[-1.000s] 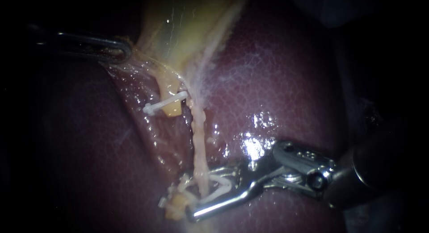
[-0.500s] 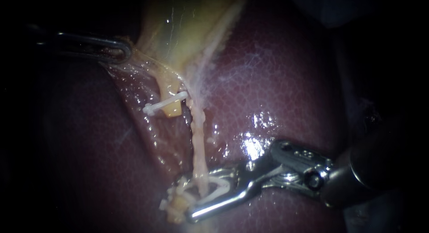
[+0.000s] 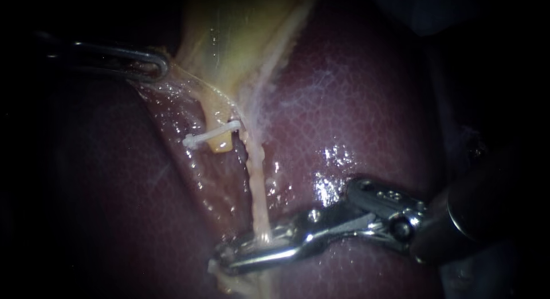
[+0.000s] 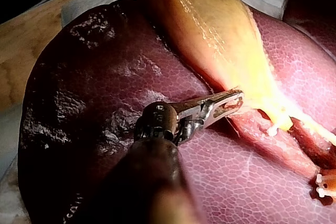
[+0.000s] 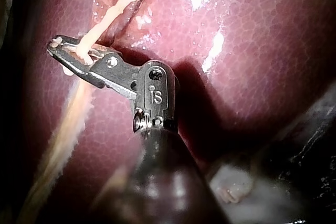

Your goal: Clipping first clip right tube

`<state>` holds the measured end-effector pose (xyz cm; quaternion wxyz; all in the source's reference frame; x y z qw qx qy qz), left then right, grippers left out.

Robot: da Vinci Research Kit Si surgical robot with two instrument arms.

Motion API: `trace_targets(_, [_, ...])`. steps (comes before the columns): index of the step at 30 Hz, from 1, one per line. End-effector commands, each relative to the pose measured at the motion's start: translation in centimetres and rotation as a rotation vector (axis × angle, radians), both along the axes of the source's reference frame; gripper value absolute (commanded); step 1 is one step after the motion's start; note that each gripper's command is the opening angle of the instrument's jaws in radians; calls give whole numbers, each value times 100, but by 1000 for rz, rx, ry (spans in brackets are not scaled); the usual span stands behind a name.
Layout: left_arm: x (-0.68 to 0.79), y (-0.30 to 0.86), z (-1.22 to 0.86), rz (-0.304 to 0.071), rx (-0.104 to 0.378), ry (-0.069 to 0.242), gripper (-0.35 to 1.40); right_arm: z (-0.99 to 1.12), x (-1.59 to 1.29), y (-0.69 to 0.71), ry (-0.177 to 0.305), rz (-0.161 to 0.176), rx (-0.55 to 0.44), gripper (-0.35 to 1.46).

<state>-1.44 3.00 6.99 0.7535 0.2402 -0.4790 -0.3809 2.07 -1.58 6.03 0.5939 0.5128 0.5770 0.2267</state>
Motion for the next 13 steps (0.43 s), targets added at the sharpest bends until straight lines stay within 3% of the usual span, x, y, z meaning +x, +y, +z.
trace_targets(1, [0,0,0,0,0,0,-35,0,0,1,-7,-5,-3,-35])
trace_targets(13, [0,0,0,0,0,0,-35,4,-1,2,-10,-11,-5,-35])
